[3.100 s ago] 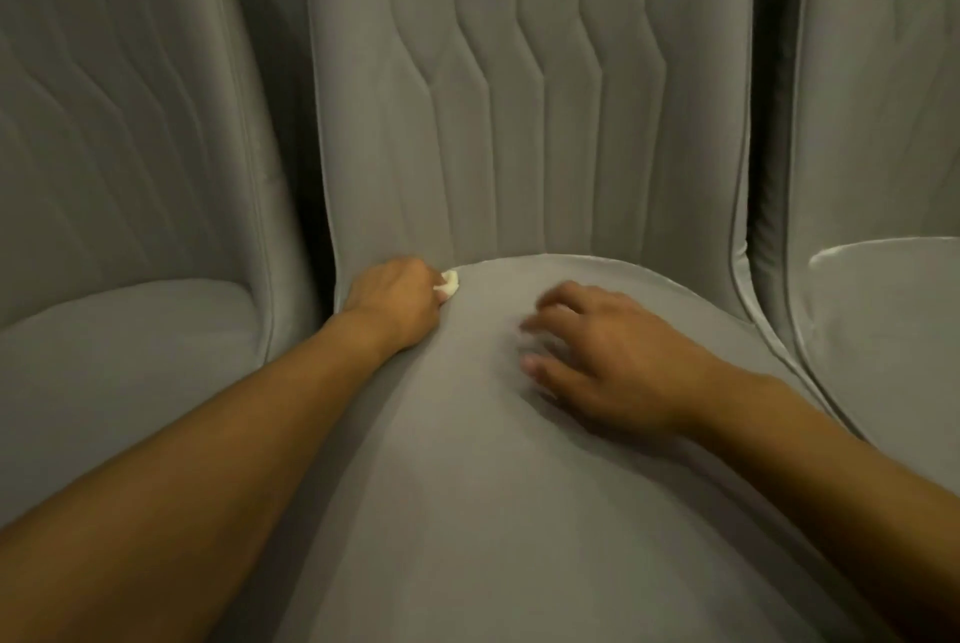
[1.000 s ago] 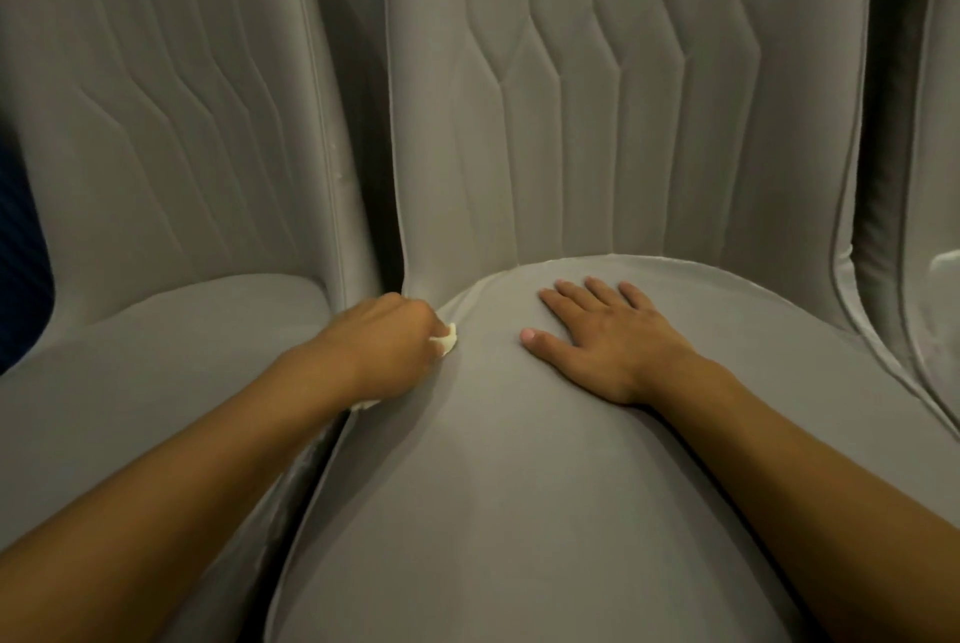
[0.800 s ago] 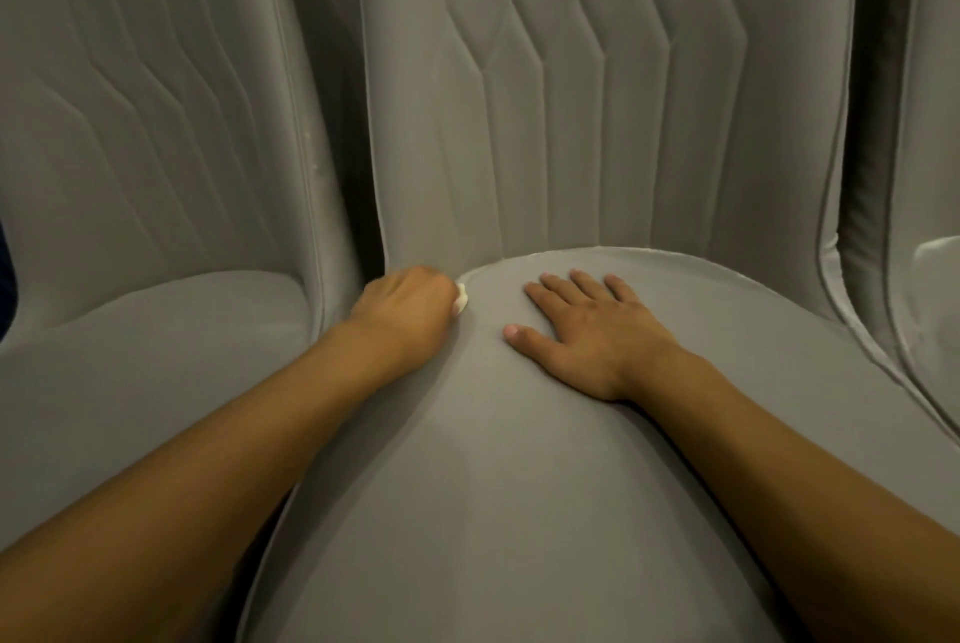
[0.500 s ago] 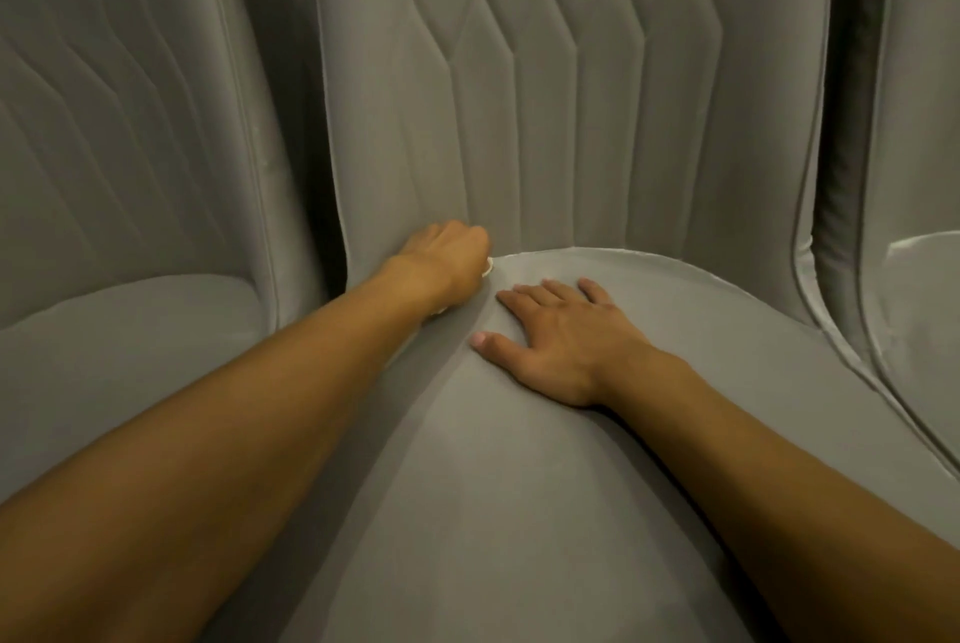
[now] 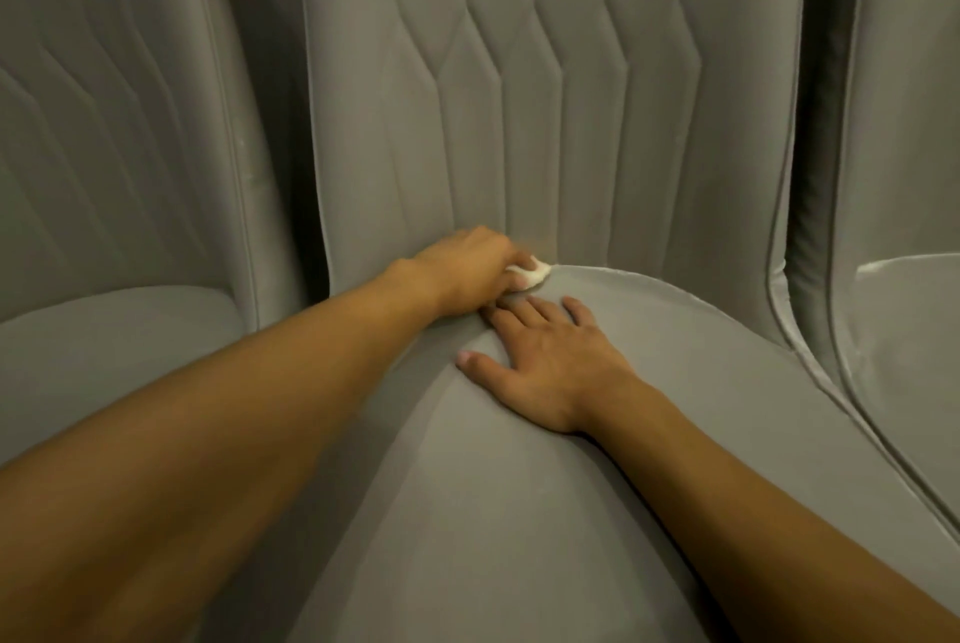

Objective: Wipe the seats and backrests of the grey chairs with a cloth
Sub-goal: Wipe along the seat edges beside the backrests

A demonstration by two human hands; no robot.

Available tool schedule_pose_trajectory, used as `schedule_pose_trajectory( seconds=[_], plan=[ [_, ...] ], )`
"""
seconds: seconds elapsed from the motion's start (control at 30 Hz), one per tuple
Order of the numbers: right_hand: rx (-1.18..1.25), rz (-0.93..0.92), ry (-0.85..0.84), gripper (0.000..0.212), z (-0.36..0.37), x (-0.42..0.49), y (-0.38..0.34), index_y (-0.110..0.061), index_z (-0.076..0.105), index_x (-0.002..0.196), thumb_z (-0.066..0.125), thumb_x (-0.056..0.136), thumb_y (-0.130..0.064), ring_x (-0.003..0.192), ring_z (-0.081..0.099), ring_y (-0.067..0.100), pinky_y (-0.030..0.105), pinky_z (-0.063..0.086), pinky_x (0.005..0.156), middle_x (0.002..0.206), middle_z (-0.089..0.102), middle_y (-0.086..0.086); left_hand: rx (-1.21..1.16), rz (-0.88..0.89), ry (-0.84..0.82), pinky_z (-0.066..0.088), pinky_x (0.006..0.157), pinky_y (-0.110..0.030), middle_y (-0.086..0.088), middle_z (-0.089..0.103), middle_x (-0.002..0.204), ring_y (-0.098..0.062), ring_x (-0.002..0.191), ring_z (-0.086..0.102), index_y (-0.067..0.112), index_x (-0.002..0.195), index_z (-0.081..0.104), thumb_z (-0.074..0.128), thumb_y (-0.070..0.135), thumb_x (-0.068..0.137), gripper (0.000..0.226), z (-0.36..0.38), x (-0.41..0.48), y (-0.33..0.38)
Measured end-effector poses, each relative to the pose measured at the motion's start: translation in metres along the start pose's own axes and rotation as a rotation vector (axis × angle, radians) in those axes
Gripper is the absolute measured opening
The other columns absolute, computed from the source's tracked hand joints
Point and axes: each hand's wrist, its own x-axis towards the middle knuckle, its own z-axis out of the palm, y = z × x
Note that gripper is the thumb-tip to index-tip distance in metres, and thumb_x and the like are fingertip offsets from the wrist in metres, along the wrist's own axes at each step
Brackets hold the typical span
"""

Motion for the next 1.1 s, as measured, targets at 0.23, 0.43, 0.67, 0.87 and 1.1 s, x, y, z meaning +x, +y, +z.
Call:
schedule_pose_trajectory(
  seconds=[0.23, 0.43, 0.67, 0.87, 1.1],
  plan=[
    [-0.019, 0.005, -0.018, 0.081, 0.001, 0.0, 0.002, -0.031, 0.018, 0.156, 0.01, 0.089, -0.077, 0.151, 0.011, 0.02, 0.051, 0.003, 0.121, 0.164, 0.018, -0.005, 0.216, -0.205, 0.049, 0.051, 0.087, -0.041, -0.02, 0.066, 0.121, -0.041, 0.108, 0.062, 0.011, 0.117, 0.069, 0.043, 0.05, 0.104, 0.049, 0.005, -0.023, -0.013],
    [-0.025, 0.005, -0.01, 0.085, 0.003, 0.003, 0.003, -0.027, 0.019, 0.156, 0.011, 0.089, -0.077, 0.151, 0.012, 0.023, 0.053, 0.004, 0.121, 0.163, 0.021, -0.002, 0.2, -0.194, 0.133, 0.053, 0.084, -0.043, -0.021, 0.069, 0.114, -0.043, 0.105, 0.063, 0.012, 0.117, 0.072, 0.056, 0.037, 0.1, 0.034, 0.013, 0.001, 0.003],
    [-0.025, -0.001, -0.004, 0.087, 0.005, 0.004, 0.002, -0.026, 0.018, 0.157, 0.01, 0.088, -0.078, 0.151, 0.012, 0.024, 0.054, 0.003, 0.12, 0.162, 0.022, -0.001, 0.064, -0.102, 0.121, 0.055, 0.089, -0.042, -0.012, 0.072, 0.118, -0.034, 0.106, 0.066, 0.026, 0.123, 0.073, 0.057, 0.047, 0.098, 0.037, 0.011, 0.013, -0.005],
    [-0.003, -0.012, 0.011, 0.087, 0.007, 0.005, 0.003, -0.028, 0.021, 0.156, 0.009, 0.086, -0.079, 0.151, 0.01, 0.023, 0.055, 0.002, 0.12, 0.162, 0.023, 0.0, -0.002, 0.019, 0.112, 0.054, 0.089, -0.039, -0.009, 0.074, 0.113, -0.03, 0.107, 0.067, 0.027, 0.12, 0.075, 0.057, 0.053, 0.097, 0.039, 0.01, 0.028, 0.02],
    [0.032, -0.035, 0.092, 0.087, 0.012, 0.006, 0.006, -0.028, 0.026, 0.154, 0.009, 0.085, -0.077, 0.15, 0.015, 0.023, 0.052, 0.006, 0.12, 0.161, 0.028, 0.001, -0.067, 0.125, 0.056, 0.054, 0.095, -0.041, -0.008, 0.072, 0.122, -0.027, 0.113, 0.066, 0.025, 0.124, 0.073, 0.062, 0.049, 0.096, 0.039, 0.012, 0.054, 0.059]
  ],
)
